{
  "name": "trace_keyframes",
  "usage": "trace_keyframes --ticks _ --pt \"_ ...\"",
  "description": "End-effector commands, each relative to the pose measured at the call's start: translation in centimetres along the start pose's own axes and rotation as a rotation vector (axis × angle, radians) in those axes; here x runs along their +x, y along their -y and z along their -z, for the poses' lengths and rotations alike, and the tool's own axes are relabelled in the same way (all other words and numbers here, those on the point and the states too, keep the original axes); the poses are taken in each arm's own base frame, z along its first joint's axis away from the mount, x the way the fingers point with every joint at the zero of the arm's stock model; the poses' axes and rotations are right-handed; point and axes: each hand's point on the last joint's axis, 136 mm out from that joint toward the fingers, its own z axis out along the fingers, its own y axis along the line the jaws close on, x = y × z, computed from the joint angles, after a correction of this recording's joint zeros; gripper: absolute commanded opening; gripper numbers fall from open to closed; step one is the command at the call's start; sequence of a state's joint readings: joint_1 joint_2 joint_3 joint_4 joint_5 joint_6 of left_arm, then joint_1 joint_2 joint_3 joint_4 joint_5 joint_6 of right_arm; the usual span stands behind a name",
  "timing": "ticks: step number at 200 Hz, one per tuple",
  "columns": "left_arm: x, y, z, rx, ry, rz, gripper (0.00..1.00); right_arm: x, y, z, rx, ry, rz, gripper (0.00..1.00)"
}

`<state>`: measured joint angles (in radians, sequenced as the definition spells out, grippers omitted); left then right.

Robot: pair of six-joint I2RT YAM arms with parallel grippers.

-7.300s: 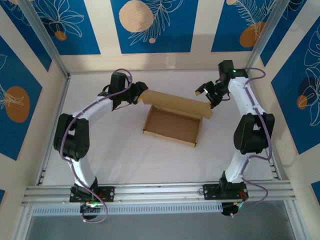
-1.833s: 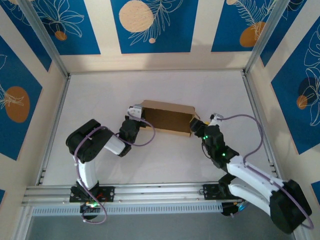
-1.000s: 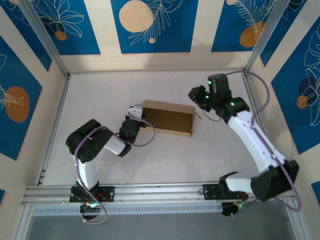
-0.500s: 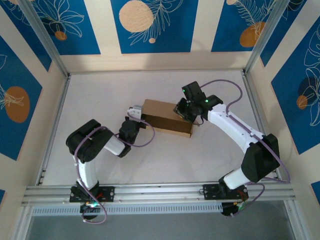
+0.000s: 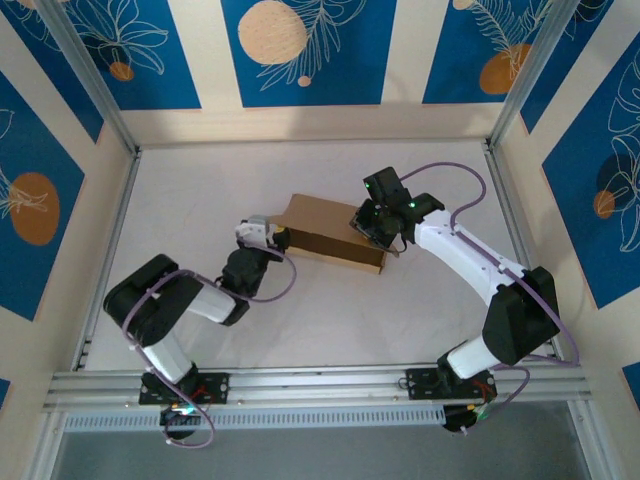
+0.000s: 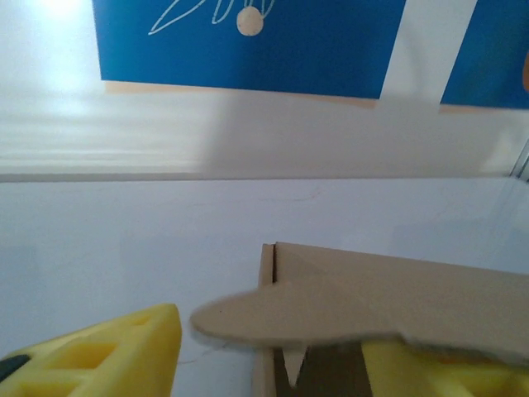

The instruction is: Fold the paper box

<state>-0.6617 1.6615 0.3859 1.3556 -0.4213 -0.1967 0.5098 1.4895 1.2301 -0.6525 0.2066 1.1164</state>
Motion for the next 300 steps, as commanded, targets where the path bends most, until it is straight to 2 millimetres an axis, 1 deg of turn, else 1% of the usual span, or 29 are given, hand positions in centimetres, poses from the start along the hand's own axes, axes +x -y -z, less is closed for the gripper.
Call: trace_keyframes --ticks 1,24,44,48,55,68,82,93,110,122,132,138,146,150,166,169,170,177,193,213,224,236,248,254,266,278,284,294,300 --pt "-0.2 0.3 0.9 0.026 -0.037 0.115 0.61 -0.6 0.8 -0.8 0.030 0.011 -0.001 0.30" --pt "0.8 0.7 2.0 0.041 -0.176 0.144 0.61 -0.9 1.0 -1.2 0.034 0.010 0.001 0.30" --pt "1.4 -0.1 3.4 0.000 -0.283 0.174 0.56 -0.8 1.1 -1.8 0.041 0.002 0.011 0.31" --pt "1.8 -0.4 3.8 -0.018 -0.317 0.179 0.55 -0.8 1.1 -1.9 0.041 0.000 0.014 0.31" --pt "1.6 -0.6 4.4 -0.034 -0.349 0.191 0.53 -0.8 1.3 -2.1 0.044 -0.004 0.014 0.31" --pt "0.7 -0.1 5.4 -0.007 -0.390 0.179 0.50 -0.6 1.4 -2.5 0.039 -0.015 0.020 0.32" --pt "-0.7 0.1 6.5 0.008 -0.417 0.164 0.48 -0.4 1.1 -2.8 0.013 -0.034 0.052 0.34" --pt "-2.4 0.1 7.2 0.013 -0.417 0.145 0.47 -0.1 1.1 -3.0 0.013 -0.042 0.082 0.35" --pt "-5.2 0.0 7.5 0.010 -0.380 0.099 0.47 0.2 1.5 -3.4 0.025 -0.042 0.132 0.35" --pt "-6.4 0.1 7.2 0.013 -0.355 0.058 0.46 0.4 2.0 -3.6 0.037 -0.045 0.161 0.34" --pt "-7.3 0.0 6.5 -0.003 -0.346 0.036 0.47 0.6 2.3 -3.8 0.042 -0.045 0.185 0.33" --pt "-7.6 0.3 5.9 0.001 -0.352 0.015 0.50 0.7 2.6 -4.0 0.050 -0.046 0.195 0.32" --pt "-7.5 0.2 4.8 -0.013 -0.375 0.023 0.51 0.9 3.0 -4.2 0.054 -0.051 0.208 0.31" --pt "-7.0 0.1 4.2 -0.014 -0.403 0.033 0.51 1.0 3.1 -4.3 0.056 -0.053 0.218 0.31" --pt "-6.2 0.2 1.4 0.014 -0.497 0.106 0.53 1.3 4.1 -5.1 0.077 -0.068 0.230 0.30" --pt "-5.6 0.2 0.9 0.018 -0.523 0.111 0.53 1.4 4.3 -5.3 0.081 -0.074 0.230 0.29" --pt "-5.7 0.2 0.7 0.019 -0.522 0.112 0.53 1.5 4.4 -5.4 0.084 -0.077 0.229 0.29" --pt "-4.8 0.3 -0.4 0.031 -0.561 0.122 0.54 1.7 4.9 -5.8 0.095 -0.089 0.226 0.28" --pt "-3.5 0.9 -2.8 0.078 -0.620 0.166 0.55 2.2 6.0 -6.9 0.120 -0.119 0.218 0.27" --pt "-2.1 1.4 -5.0 0.102 -0.685 0.181 0.53 2.5 7.1 -7.9 0.149 -0.155 0.206 0.24" --pt "-1.4 1.2 -6.0 0.083 -0.710 0.179 0.50 2.4 7.4 -8.0 0.155 -0.173 0.197 0.19" --pt "-0.9 0.9 -6.8 0.063 -0.734 0.173 0.50 1.7 7.1 -7.3 0.137 -0.167 0.193 0.18" --pt "-0.2 1.1 -7.4 0.079 -0.766 0.163 0.50 0.7 5.7 -5.7 0.076 -0.121 0.230 0.18" --pt "-0.1 1.4 -7.7 0.094 -0.779 0.151 0.50 0.2 5.0 -4.7 0.050 -0.090 0.258 0.18" --pt "0.8 2.1 -8.0 0.143 -0.825 0.124 0.49 -0.7 3.8 -3.0 0.014 -0.042 0.306 0.20" --pt "1.8 2.6 -8.1 0.182 -0.873 0.106 0.47 -1.5 3.3 -2.1 -0.007 -0.021 0.330 0.19" --pt "2.2 2.7 -8.1 0.191 -0.889 0.104 0.45 -1.8 3.4 -1.9 -0.001 -0.019 0.329 0.15" --pt "2.7 3.2 -8.2 0.222 -0.905 0.112 0.40 -2.6 4.0 -1.7 0.024 -0.016 0.313 0.00" --pt "3.0 3.7 -8.2 0.248 -0.918 0.122 0.37 -3.0 4.5 -1.7 0.045 -0.017 0.299 0.00"
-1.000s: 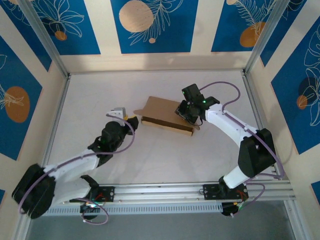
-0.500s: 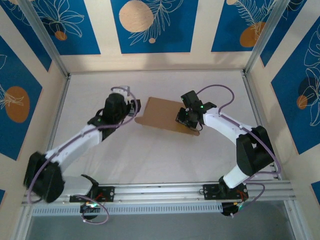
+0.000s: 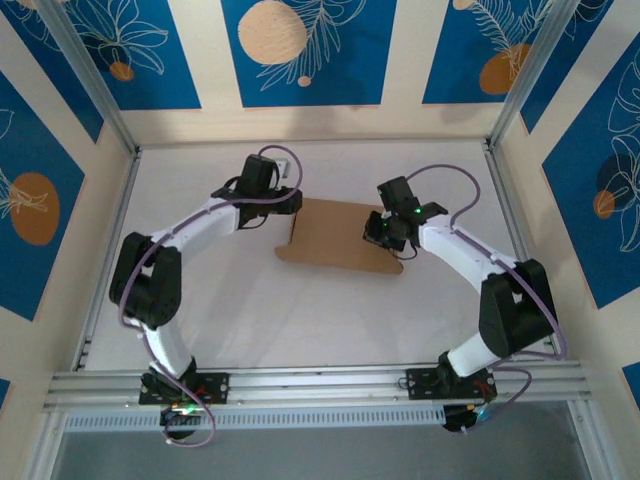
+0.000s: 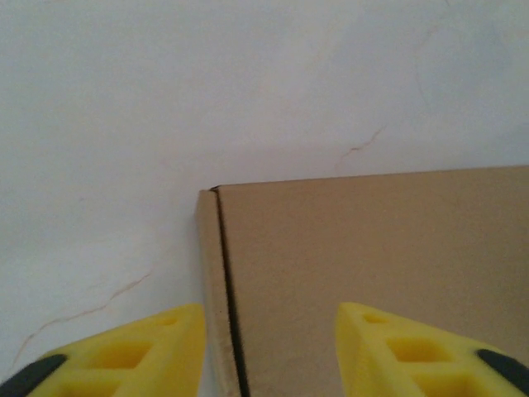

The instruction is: Fold the paper box

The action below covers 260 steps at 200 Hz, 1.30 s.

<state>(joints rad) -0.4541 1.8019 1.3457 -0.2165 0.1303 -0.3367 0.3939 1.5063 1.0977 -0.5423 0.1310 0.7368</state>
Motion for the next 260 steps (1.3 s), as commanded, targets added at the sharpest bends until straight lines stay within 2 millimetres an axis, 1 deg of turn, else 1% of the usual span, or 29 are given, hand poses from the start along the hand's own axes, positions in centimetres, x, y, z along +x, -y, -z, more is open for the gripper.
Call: trace_keyframes --ticks 1,8,18,32,42,53,70,90,113,134,166,188,197,208,215,221,229,238,252,260 --pt "1.8 1.2 -0.9 0.097 -0.114 -0.037 0.36 -1.4 1.0 1.2 0.035 0.008 0.019 0.00" --pt "2.0 1.6 -1.2 0.118 -0.133 -0.030 0.28 -1.6 1.5 1.0 0.052 0.000 0.007 0.00" --pt "2.3 2.2 -1.5 0.153 -0.156 -0.016 0.19 -1.8 2.3 0.8 0.082 -0.012 -0.007 0.00" --pt "2.8 2.7 -1.7 0.175 -0.175 0.002 0.11 -1.7 3.2 0.2 0.133 -0.031 -0.012 0.00" --pt "3.3 2.9 -1.8 0.180 -0.186 0.009 0.08 -1.5 3.9 -0.3 0.170 -0.049 -0.021 0.00" --pt "4.0 3.3 -2.1 0.183 -0.203 0.010 0.07 -1.1 4.8 -1.0 0.210 -0.066 -0.035 0.00" --pt "5.7 3.5 -3.0 0.173 -0.243 0.010 0.06 -0.4 5.9 -2.4 0.255 -0.101 -0.052 0.00" --pt "8.0 2.7 -4.4 0.138 -0.298 0.027 0.06 0.8 7.3 -4.3 0.316 -0.160 -0.067 0.00" --pt "10.4 1.7 -5.6 0.094 -0.353 0.045 0.05 2.1 8.5 -5.8 0.382 -0.212 -0.068 0.00" --pt "12.1 1.0 -6.1 0.066 -0.384 0.066 0.03 2.6 8.9 -6.2 0.396 -0.220 -0.067 0.00" --pt "13.1 0.3 -6.1 0.042 -0.391 0.082 0.03 2.5 8.9 -6.1 0.395 -0.222 -0.064 0.00" --pt "12.4 0.6 -5.7 0.050 -0.374 0.081 0.03 2.4 8.5 -6.1 0.375 -0.229 -0.047 0.00" --pt "11.5 1.0 -5.2 0.060 -0.354 0.076 0.05 2.1 8.0 -5.7 0.358 -0.218 -0.031 0.00" --pt "10.0 1.7 -4.3 0.080 -0.318 0.070 0.10 1.2 7.1 -4.7 0.325 -0.178 -0.009 0.00" --pt "8.9 2.2 -3.6 0.099 -0.293 0.066 0.15 0.6 6.2 -3.8 0.280 -0.145 0.008 0.01" --pt "8.0 2.5 -3.0 0.110 -0.273 0.067 0.18 0.2 5.5 -3.0 0.239 -0.117 0.017 0.07" --pt "6.8 2.8 -2.2 0.133 -0.244 0.073 0.22 -0.5 4.9 -1.9 0.189 -0.081 0.022 0.13" --pt "5.3 3.2 -1.3 0.168 -0.206 0.084 0.30 -1.1 4.2 -0.9 0.136 -0.057 0.026 0.17" --pt "3.5 3.1 -0.2 0.194 -0.154 0.098 0.45 -2.0 4.0 0.3 0.094 -0.041 0.035 0.22" --pt "2.7 2.7 0.2 0.189 -0.129 0.090 0.52 -2.5 4.4 0.6 0.097 -0.031 0.038 0.25"
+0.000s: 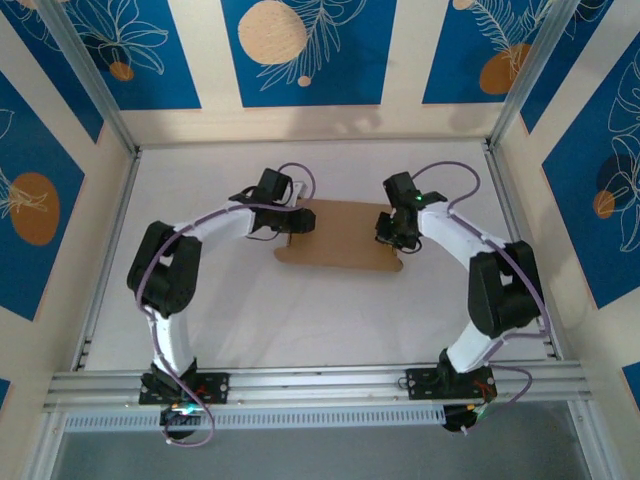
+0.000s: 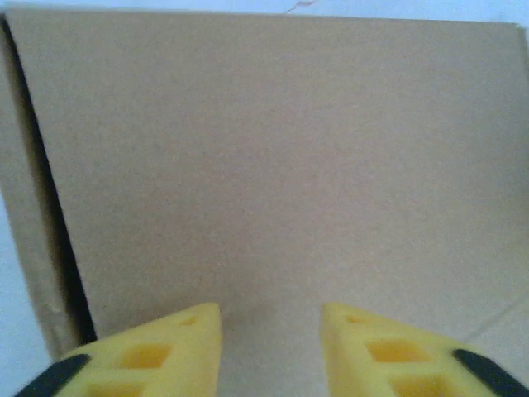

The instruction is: Fold the paper box

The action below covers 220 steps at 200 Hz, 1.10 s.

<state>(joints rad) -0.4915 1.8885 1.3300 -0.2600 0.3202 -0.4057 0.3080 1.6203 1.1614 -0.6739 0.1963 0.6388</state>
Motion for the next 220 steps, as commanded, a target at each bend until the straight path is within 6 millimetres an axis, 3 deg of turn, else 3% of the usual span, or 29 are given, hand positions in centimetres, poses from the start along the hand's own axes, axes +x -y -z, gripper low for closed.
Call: trace_keyframes --ticks 1,27,51,72,99,111,139,180,220 --pt "-2.6 0.4 3.6 0.039 0.084 0.000 0.52 -1.5 -0.3 2.4 -0.088 0.047 0.033 0.25" --pt "-3.3 -2.8 4.0 -0.052 0.093 0.028 0.58 -2.8 1.6 2.2 -0.092 0.048 -0.009 0.45" --pt "-2.6 -5.4 2.4 -0.087 0.044 0.085 0.59 -3.9 2.4 1.1 -0.135 0.034 -0.035 0.58" --pt "-1.9 -6.0 0.9 -0.068 0.012 0.103 0.53 -4.6 1.5 0.0 -0.262 0.011 -0.031 0.64" --pt "-1.3 -5.4 -0.5 0.037 -0.017 0.099 0.53 -5.1 0.0 -0.4 -0.539 -0.016 -0.018 0.71" --pt "-0.9 -5.6 -1.0 0.053 -0.042 0.105 0.53 -5.4 0.3 -1.0 -0.595 -0.046 -0.048 0.76" --pt "0.0 -6.5 -2.0 0.057 -0.075 0.131 0.51 -5.5 1.4 -2.7 -0.539 -0.097 -0.082 0.78" --pt "0.3 -6.7 -2.6 0.076 -0.082 0.144 0.41 -3.6 1.5 -5.2 -0.471 -0.215 -0.078 0.79" --pt "1.5 -8.2 -3.0 0.041 -0.114 0.178 0.32 -1.7 -0.8 -5.0 -0.566 -0.276 -0.038 0.81"
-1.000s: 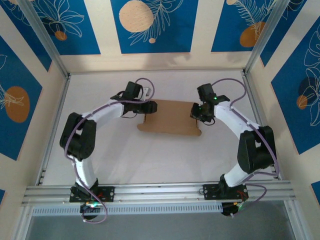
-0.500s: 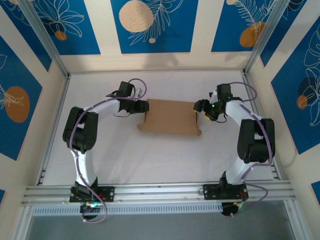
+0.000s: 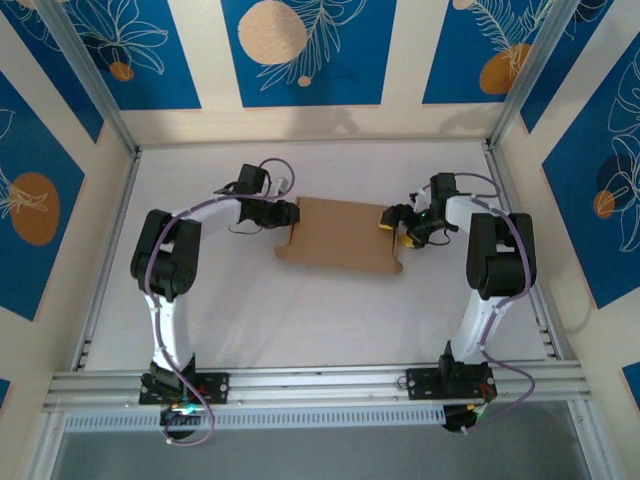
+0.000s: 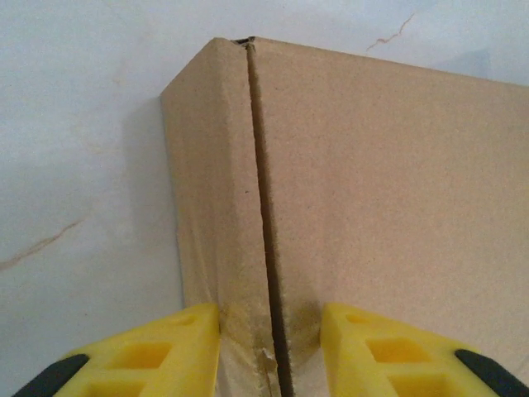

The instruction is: Fold the paper box

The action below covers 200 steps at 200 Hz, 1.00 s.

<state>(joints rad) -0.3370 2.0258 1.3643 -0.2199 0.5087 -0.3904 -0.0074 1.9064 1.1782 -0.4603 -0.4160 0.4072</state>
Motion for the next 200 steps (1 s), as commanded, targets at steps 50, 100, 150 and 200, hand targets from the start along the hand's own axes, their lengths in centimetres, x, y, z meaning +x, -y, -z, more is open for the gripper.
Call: trace_keyframes --ticks 50,100,150,200 --pt "3.4 -4.4 -1.7 -0.029 -0.106 0.128 0.24 2.9 -2.4 -0.1 -0.158 -0.082 0.000 0.84" --pt "3.9 -4.3 -2.1 0.002 -0.122 0.145 0.23 4.3 -7.4 1.2 -0.414 -0.112 0.001 0.80" --pt "3.6 -2.9 -1.3 0.050 -0.111 0.164 0.25 4.2 -10.3 4.4 -0.499 -0.034 -0.048 0.69" --pt "2.3 -1.3 2.6 0.023 -0.053 0.092 0.39 5.4 -10.0 5.6 -0.375 -0.027 -0.118 0.50"
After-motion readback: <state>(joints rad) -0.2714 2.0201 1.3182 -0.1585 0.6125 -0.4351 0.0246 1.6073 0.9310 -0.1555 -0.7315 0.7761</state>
